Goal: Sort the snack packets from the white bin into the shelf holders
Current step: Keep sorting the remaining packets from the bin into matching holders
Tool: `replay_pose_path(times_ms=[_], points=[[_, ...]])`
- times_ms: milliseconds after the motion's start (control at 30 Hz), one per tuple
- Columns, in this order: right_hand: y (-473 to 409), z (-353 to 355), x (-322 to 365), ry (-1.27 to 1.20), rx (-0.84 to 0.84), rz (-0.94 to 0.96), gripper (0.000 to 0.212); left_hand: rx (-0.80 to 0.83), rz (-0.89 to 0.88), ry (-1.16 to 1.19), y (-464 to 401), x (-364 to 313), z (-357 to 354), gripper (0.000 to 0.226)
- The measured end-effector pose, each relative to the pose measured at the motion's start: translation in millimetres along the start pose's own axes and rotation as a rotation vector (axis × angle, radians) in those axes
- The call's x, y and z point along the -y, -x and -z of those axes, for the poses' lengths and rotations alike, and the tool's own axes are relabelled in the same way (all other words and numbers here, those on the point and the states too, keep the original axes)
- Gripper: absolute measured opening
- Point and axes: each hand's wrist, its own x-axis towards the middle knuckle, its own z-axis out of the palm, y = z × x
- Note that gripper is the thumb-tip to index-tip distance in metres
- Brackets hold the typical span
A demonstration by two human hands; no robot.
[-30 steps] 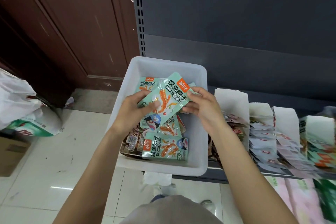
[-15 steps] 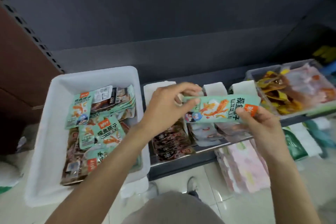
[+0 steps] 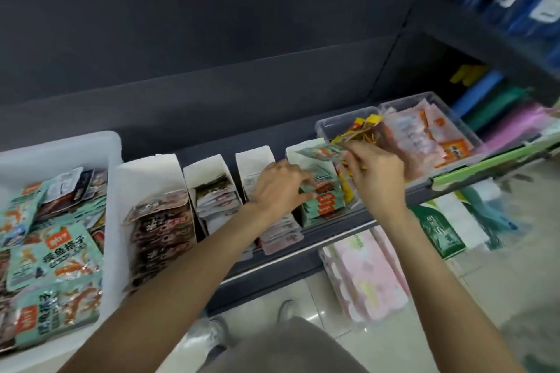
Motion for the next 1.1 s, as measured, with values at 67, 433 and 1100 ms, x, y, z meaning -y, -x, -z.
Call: replay_pose_path(times_ms=[67,433,1100], points=[[-13.1,-13.7,-6.6,0.083,0.164,0.094,0.016,-0.027,0.007,-0.003,1.7,-4.9,-1.5,0.025],[-11.3,-37.9,-19.3,0.116,0.378,0.198,0.016,-0.038,0.126,0.012,6.9,-5.2,-2.6,0.024],[9.9,-93.4,264.8,-0.389,0.680,0.452,0.021,-0.570,0.668,0.114,280.0,183.2,71.1,0.023]])
